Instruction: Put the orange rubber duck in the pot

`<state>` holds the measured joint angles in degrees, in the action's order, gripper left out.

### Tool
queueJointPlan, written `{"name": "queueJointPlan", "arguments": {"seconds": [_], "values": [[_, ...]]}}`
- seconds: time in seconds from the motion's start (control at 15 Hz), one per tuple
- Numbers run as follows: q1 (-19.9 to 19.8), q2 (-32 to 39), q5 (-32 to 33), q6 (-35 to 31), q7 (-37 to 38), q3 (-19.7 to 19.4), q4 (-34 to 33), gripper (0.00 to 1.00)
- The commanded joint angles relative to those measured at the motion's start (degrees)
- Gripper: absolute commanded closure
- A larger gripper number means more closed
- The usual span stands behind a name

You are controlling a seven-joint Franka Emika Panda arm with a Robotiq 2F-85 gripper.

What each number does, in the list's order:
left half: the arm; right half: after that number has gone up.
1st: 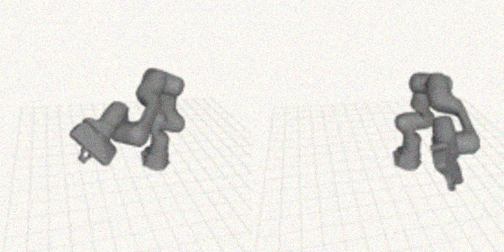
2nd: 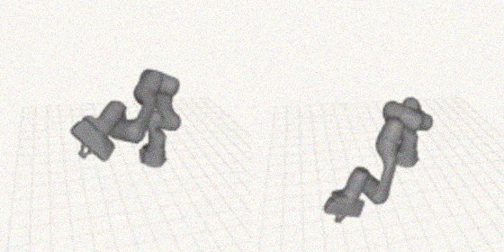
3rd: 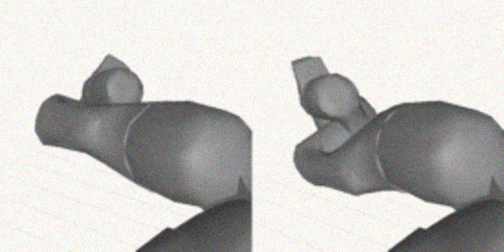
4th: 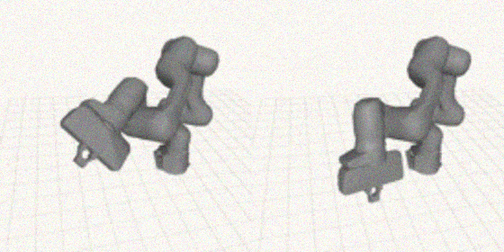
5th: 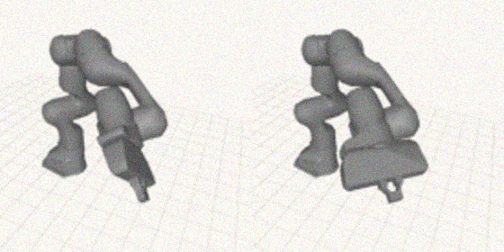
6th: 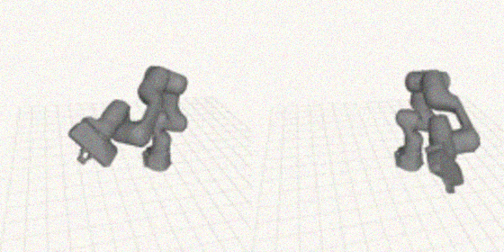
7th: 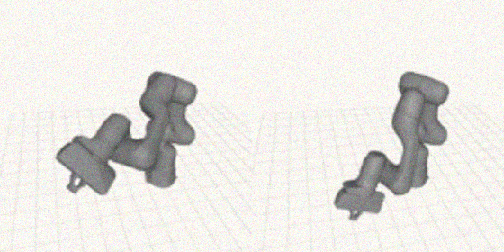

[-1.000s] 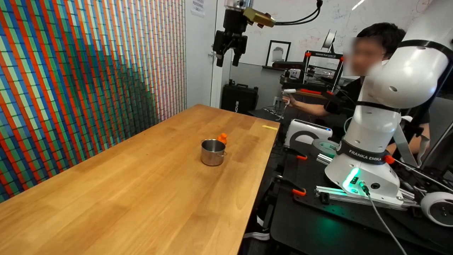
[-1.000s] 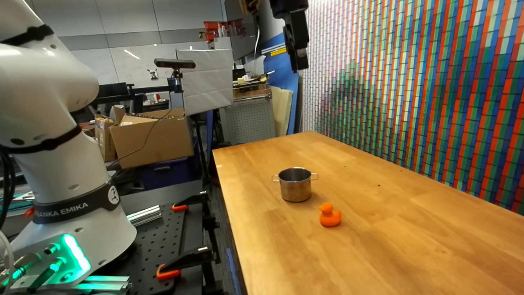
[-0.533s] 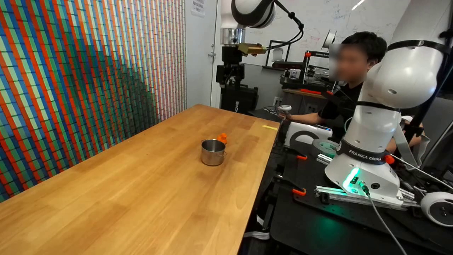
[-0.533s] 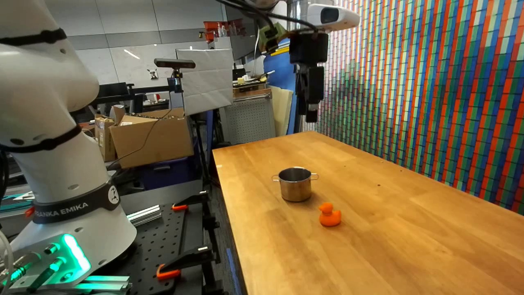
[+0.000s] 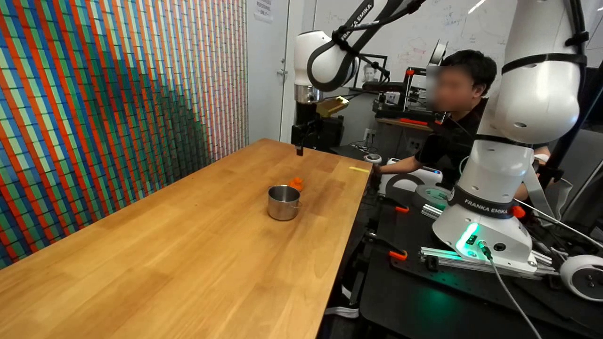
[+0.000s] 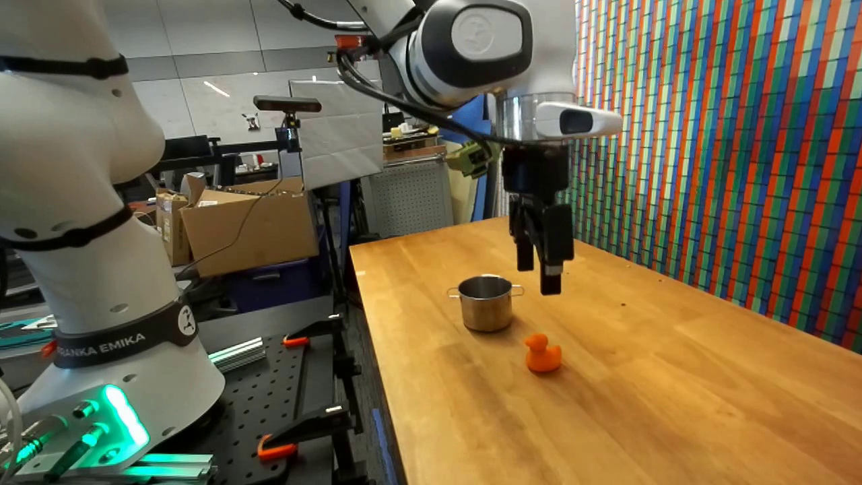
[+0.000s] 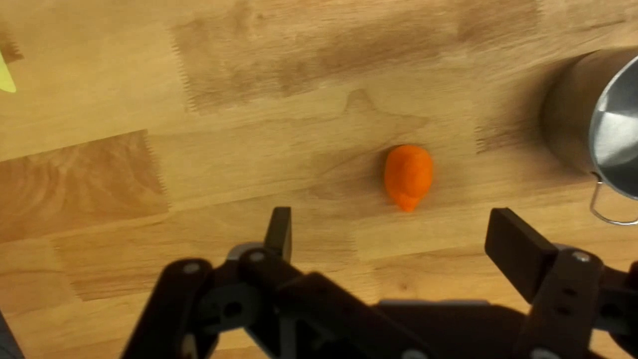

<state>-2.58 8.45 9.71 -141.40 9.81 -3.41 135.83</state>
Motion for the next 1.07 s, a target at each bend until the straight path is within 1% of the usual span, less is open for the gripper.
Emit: {"name": "queueJointPlan", "arguments": {"seconds": [0.0,0.2,0.47,0.67,0.8,0.87,0.93,1.0], "values": [[0.27,5.3,2.47,-9.01,0.72,-1.46,0.7,0.0],[0.86,9.41,-0.14,-15.18,0.75,-1.21,1.37,0.0],[2.15,13.97,-3.71,-19.15,0.81,-0.14,0.68,0.0],[3.54,16.83,-4.67,-23.87,1.22,-0.73,0.41,0.0],[3.89,18.03,-6.03,-25.69,1.38,-0.72,-0.06,0.0],[3.96,18.3,-6.6,-26.07,1.24,-0.69,-0.23,0.03],[4.24,18.65,-6.63,-26.54,1.22,-1.2,-0.41,0.27],[3.87,18.84,-7.44,-26.4,1.12,-0.93,-0.69,0.28]]}}
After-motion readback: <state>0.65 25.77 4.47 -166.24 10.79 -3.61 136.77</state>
